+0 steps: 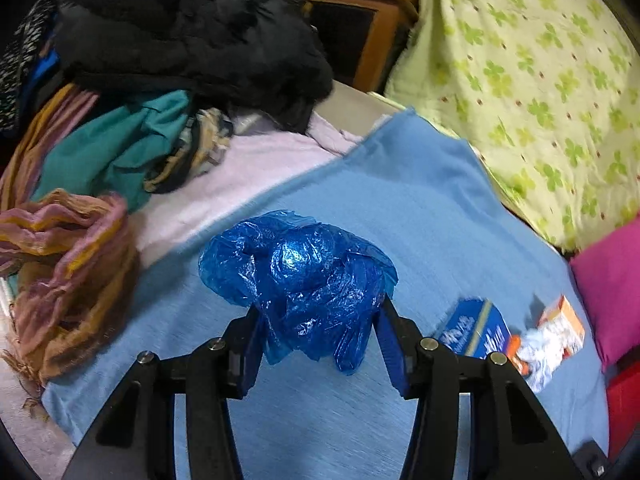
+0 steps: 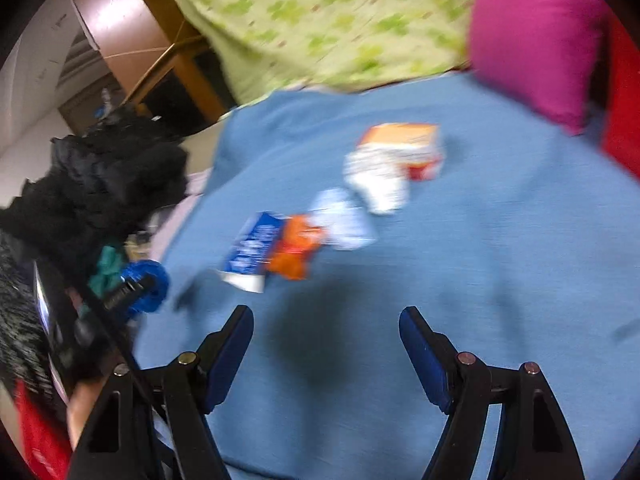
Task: Collect trash
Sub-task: 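Grasp the blue toothpaste box with the right tool while the left tool holds the blue bag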
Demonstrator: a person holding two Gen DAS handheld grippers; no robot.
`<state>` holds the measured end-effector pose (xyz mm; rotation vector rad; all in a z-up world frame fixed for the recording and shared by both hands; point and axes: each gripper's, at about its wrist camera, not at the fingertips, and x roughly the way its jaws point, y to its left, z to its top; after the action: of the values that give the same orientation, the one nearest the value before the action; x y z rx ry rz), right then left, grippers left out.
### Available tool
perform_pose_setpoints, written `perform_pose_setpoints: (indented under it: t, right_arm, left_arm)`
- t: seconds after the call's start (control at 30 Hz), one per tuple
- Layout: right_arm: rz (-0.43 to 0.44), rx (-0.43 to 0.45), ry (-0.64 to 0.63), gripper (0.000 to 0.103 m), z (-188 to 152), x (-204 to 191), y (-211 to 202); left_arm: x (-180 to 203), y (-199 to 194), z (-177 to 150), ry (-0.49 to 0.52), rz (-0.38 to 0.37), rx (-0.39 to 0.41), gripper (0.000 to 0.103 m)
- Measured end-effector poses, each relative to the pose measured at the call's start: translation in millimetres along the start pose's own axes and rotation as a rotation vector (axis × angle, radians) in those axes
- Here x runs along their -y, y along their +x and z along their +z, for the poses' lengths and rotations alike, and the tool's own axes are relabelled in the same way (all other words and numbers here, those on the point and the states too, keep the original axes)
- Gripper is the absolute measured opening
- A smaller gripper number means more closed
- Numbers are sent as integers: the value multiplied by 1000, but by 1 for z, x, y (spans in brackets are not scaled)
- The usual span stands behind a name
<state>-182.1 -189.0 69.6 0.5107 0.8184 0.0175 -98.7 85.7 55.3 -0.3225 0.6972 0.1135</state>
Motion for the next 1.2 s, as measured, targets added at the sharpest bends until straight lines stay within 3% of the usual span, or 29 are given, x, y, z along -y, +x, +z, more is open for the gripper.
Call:
perform_pose_setpoints:
  t: [0.17, 0.3, 0.5, 0.67, 0.87, 0.9, 1.07, 1.1, 1.13, 1.17, 1.2]
  right_arm:
    - [25, -66, 26, 79, 13, -34, 54]
    - [-16, -70, -1, 79, 22, -59, 81]
    - [-139, -89, -82, 79, 31, -87, 123]
    - [-267, -99, -235, 78, 31, -107, 151]
    - [-236, -76, -277, 53, 37, -104, 138]
    - [-236, -70, -286, 37, 37, -105, 133]
    - [-175, -112, -271, 35, 38, -95, 120]
    - [-171, -122, -256, 49, 39, -92, 121]
    - [-183, -121, -238, 85, 40, -90, 123]
    - [-178, -107, -214, 97, 42, -88, 123]
    - [-145, -90, -192, 102, 43, -87, 122]
  left_arm:
    - [-24, -3, 15, -67, 21, 41, 53]
    - [-36, -1, 20, -98, 29, 41, 53]
    - [-45, 7, 21, -137, 20, 13, 53]
    - [-52, 10, 24, -165, 13, 6, 53]
    - [-48, 11, 23, -153, 12, 5, 53]
    - [-47, 11, 23, -149, 11, 4, 53]
    - [-41, 8, 20, -137, 4, 8, 54]
    - [-41, 7, 20, -134, 6, 13, 54]
    - [-41, 7, 20, -133, 9, 15, 54]
    - [-41, 7, 20, -133, 11, 15, 54]
    - [-42, 8, 20, -136, 11, 11, 54]
